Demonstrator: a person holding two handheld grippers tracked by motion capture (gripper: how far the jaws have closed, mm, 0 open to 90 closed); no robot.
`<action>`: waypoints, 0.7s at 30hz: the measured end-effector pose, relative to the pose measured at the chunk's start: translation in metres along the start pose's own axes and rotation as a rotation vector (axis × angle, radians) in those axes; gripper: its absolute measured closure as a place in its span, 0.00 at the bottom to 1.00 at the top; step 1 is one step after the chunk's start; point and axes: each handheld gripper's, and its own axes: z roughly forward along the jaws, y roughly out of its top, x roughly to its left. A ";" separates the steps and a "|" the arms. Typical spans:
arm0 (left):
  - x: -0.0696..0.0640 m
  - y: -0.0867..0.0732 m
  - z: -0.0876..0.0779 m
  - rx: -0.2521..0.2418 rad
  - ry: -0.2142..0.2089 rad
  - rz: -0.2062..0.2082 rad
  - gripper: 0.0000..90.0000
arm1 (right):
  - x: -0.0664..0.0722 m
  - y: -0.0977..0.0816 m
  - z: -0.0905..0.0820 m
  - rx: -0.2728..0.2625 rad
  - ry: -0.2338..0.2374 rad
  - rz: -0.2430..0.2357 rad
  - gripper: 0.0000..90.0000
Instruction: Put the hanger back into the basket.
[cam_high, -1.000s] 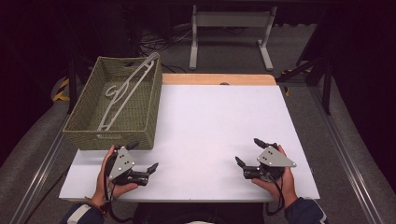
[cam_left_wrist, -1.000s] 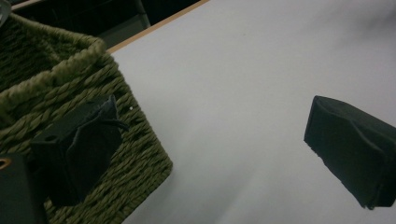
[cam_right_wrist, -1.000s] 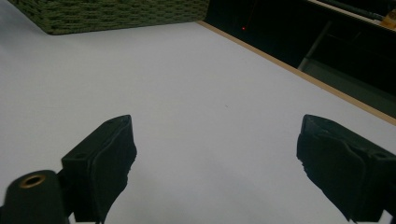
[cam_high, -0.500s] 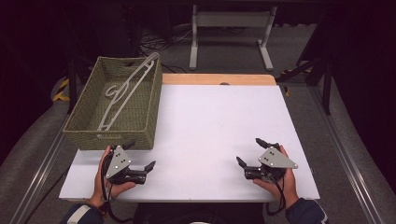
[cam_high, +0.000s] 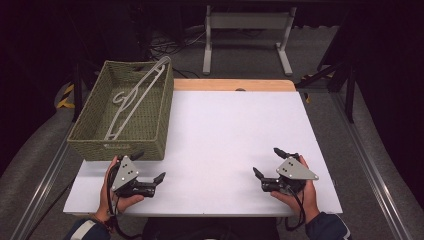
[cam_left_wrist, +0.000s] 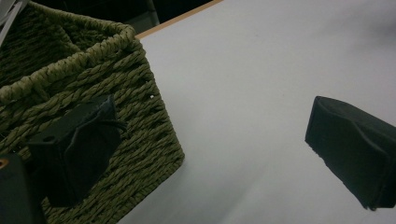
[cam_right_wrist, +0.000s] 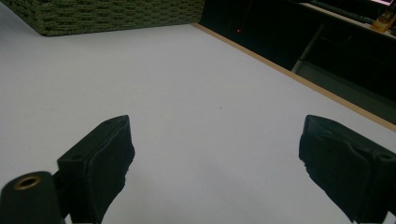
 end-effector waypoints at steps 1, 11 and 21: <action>0.000 0.000 0.000 0.005 -0.003 0.002 0.04 | 0.000 0.000 0.000 0.000 0.001 0.000 0.12; 0.001 -0.001 0.000 0.013 -0.004 -0.004 0.04 | -0.002 0.000 -0.001 0.000 0.000 0.010 0.12; 0.001 0.000 0.001 0.019 0.000 -0.011 0.04 | -0.004 -0.001 -0.001 0.001 0.004 0.015 0.11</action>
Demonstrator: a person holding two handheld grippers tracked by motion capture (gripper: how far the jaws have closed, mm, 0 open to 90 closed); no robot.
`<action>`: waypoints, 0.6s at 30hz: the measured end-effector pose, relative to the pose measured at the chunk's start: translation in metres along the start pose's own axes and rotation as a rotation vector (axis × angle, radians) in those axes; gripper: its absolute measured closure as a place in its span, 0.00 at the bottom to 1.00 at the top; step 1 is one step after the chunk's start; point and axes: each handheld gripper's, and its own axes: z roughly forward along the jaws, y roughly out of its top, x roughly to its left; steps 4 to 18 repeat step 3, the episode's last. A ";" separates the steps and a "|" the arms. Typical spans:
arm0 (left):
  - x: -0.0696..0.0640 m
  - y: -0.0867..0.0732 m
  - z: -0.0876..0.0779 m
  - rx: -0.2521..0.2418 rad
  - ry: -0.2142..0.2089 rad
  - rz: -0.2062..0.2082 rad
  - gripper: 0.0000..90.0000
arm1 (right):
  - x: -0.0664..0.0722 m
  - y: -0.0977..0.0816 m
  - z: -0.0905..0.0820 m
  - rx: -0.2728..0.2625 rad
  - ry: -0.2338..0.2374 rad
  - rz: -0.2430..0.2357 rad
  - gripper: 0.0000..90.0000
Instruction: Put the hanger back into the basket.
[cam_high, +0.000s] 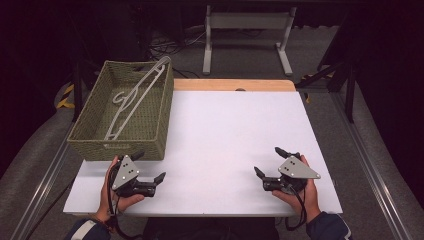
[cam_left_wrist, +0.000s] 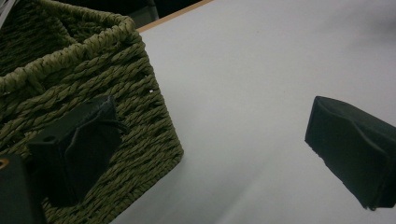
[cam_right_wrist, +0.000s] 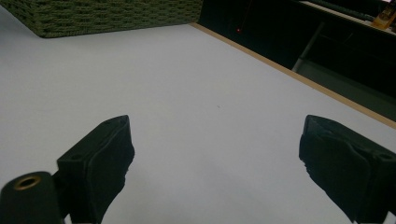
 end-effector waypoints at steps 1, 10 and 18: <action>0.000 0.000 0.000 0.005 -0.002 0.001 0.04 | -0.001 0.000 0.000 -0.002 -0.002 0.002 0.11; 0.001 0.000 0.002 0.004 -0.001 -0.008 0.04 | -0.003 0.000 0.000 -0.010 0.022 0.053 0.11; 0.001 0.000 0.002 0.004 -0.001 -0.008 0.04 | -0.003 0.000 0.000 -0.010 0.022 0.053 0.11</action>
